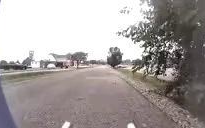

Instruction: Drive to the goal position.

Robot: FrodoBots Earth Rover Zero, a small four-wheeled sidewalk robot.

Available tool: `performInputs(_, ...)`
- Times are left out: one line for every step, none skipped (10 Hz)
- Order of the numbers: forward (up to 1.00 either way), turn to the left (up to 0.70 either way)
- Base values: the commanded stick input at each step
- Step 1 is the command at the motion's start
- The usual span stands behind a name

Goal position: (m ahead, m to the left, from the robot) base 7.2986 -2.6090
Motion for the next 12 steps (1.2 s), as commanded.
performInputs(0.45,0.0)
performInputs(0.45,0.0)
performInputs(0.45,0.0)
performInputs(0.45,0.02)
performInputs(0.45,0.11)
performInputs(0.45,0.26)
performInputs(0.45,0.15)
performInputs(0.45,0.0)
performInputs(0.45,0.0)
performInputs(0.45,0.0)
performInputs(0.45,0.0)
performInputs(0.45,0.0)
